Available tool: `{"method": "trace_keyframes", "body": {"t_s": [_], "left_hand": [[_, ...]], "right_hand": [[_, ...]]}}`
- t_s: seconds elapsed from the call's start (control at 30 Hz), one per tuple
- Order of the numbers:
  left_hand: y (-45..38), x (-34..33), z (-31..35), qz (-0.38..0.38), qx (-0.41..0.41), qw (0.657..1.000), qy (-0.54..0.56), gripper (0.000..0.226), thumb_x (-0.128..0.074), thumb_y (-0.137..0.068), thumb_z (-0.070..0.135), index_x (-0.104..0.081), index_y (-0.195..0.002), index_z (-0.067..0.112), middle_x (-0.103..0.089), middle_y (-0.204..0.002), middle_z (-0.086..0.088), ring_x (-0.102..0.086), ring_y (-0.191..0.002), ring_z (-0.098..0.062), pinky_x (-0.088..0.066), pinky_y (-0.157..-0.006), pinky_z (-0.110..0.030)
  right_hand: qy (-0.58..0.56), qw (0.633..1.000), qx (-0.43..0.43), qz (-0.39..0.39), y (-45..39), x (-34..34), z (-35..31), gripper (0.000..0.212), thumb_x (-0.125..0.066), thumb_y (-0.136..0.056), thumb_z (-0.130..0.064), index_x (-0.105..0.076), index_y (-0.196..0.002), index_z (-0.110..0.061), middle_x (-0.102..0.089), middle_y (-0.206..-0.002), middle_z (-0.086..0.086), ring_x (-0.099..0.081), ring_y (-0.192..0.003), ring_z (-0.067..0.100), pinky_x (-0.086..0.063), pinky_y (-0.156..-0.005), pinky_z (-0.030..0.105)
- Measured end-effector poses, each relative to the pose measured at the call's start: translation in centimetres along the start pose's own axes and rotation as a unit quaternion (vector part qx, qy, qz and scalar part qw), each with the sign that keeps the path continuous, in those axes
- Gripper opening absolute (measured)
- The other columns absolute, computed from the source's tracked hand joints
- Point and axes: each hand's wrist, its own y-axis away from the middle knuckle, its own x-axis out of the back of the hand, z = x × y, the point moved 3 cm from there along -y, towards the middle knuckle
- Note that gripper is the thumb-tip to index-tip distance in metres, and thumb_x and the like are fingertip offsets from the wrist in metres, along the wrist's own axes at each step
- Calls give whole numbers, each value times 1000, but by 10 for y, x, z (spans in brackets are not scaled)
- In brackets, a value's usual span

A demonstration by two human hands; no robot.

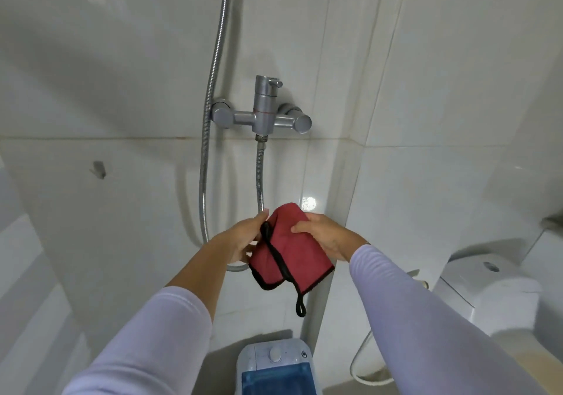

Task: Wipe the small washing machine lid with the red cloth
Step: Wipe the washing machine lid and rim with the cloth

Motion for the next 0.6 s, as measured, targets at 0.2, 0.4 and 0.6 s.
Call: {"method": "trace_keyframes", "body": {"t_s": [0.2, 0.4, 0.6], "left_hand": [[-72, -69, -40, -2, 108, 991, 74, 77, -36, -85, 71, -32, -144, 21, -50, -132, -20, -51, -122, -38, -42, -101, -49], [-133, -110, -76, 4, 56, 998, -1, 57, -69, -84, 34, -41, -133, 40, -61, -125, -4, -59, -113, -24, -48, -99, -40], [-189, -105, -146, -8, 59, 991, -117, 31, -71, -83, 13, -62, -109, 27, -66, -116, -3, -62, -105, -19, -50, -83, -28]], "right_hand": [[-54, 997, -54, 26, -30, 80, 56, 33, -60, -90, -21, -55, -120, -11, -62, -113, 9, -59, -106, 24, -48, -97, 37], [-39, 995, -87, 10, -60, 121, 123, 54, -72, -80, -18, -45, -126, -11, -59, -119, 11, -61, -102, 24, -52, -89, 40], [-36, 995, -63, -75, -96, 126, 224, 116, -72, -73, 6, 0, -139, -58, -58, -115, 8, -62, -96, 25, -55, -89, 38]]}}
